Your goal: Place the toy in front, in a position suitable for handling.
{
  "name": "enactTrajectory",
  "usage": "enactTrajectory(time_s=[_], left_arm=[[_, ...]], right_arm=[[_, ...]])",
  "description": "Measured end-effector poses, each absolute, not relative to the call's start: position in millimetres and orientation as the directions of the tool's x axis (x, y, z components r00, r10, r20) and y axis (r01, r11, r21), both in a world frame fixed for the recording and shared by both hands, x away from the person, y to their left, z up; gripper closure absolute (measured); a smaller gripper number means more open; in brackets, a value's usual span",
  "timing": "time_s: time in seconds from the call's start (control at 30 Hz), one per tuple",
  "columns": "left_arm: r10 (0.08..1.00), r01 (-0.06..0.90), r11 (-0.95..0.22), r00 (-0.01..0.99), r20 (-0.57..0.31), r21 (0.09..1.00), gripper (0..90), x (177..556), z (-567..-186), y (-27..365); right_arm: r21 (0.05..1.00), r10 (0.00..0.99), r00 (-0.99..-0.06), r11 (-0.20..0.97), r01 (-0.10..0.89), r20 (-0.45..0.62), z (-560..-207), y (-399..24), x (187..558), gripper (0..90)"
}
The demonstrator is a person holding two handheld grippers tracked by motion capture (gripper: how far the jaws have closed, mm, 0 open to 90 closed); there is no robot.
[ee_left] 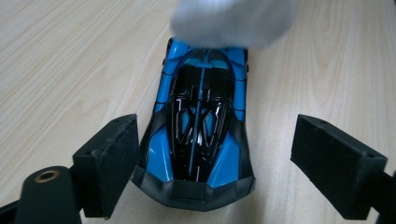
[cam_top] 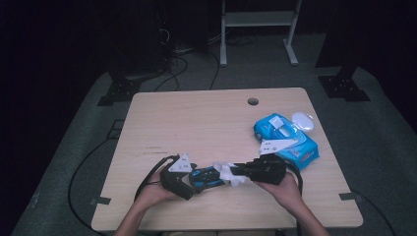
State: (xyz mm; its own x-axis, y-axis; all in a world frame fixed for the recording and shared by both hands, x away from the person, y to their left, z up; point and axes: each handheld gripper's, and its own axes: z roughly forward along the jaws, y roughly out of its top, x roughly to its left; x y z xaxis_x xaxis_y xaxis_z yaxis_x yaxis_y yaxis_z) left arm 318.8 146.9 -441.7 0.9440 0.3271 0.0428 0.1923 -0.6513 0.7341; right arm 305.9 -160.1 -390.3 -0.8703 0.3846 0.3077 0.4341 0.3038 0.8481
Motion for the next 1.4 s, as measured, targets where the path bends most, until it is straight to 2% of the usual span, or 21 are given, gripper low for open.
enactTrajectory(time_s=[0.17, 0.3, 0.4, 0.43, 0.57, 0.63, 0.73, 0.93, 1.03, 1.2, 1.4], left_arm=[[0.326, 0.198, -0.647, 0.945, 0.033, 0.736, 17.9, 319, -443, 150], [0.332, 0.21, -0.633, 0.943, 0.016, 0.745, 23.5, 320, -444, 154], [0.341, 0.219, -0.635, 0.94, 0.014, 0.741, 23.1, 322, -445, 155], [0.34, 0.22, -0.648, 0.94, 0.019, 0.729, 21.8, 323, -447, 156], [0.344, 0.22, -0.64, 0.939, 0.019, 0.736, 21.4, 324, -448, 156], [0.364, 0.22, -0.638, 0.931, 0.037, 0.738, 21.0, 324, -448, 155], [0.385, 0.227, -0.635, 0.921, 0.048, 0.739, 13.5, 324, -447, 157], [0.361, 0.233, -0.68, 0.931, 0.042, 0.695, 14.2, 327, -458, 149], [0.36, 0.214, -0.695, 0.93, 0.075, 0.686, 21.7, 326, -461, 146], [0.361, 0.229, -0.679, 0.931, 0.046, 0.698, 22.3, 328, -461, 147], [0.361, 0.227, -0.676, 0.931, 0.047, 0.701, 22.3, 328, -462, 148]], right_arm=[[0.793, 0.471, -0.854, 0.424, 0.438, 0.22, -413, -144, 322, 81.7], [0.759, 0.488, -0.863, 0.513, 0.402, 0.127, -428, -122, 327, 75.0], [0.741, 0.494, -0.866, 0.554, 0.379, 0.075, -433, -113, 328, 70.4], [0.737, 0.487, -0.869, 0.553, 0.388, 0.092, -437, -108, 329, 65.6], [0.735, 0.489, -0.87, 0.564, 0.376, 0.07, -443, -102, 328, 61.7], [0.732, 0.492, -0.869, 0.57, 0.373, 0.059, -445, -101, 327, 61.7], [0.738, 0.496, -0.867, 0.571, 0.359, 0.038, -452, -101, 325, 63.3], [0.749, 0.509, -0.86, 0.559, 0.355, 0.027, -454, -103, 323, 71.9], [0.745, 0.508, -0.861, 0.56, 0.363, 0.038, -454, -106, 324, 76.8], [0.742, 0.515, -0.854, 0.543, 0.393, 0.075, -455, -116, 328, 78.8], [0.724, 0.558, -0.828, 0.548, 0.42, 0.058, -455, -129, 334, 80.3]])
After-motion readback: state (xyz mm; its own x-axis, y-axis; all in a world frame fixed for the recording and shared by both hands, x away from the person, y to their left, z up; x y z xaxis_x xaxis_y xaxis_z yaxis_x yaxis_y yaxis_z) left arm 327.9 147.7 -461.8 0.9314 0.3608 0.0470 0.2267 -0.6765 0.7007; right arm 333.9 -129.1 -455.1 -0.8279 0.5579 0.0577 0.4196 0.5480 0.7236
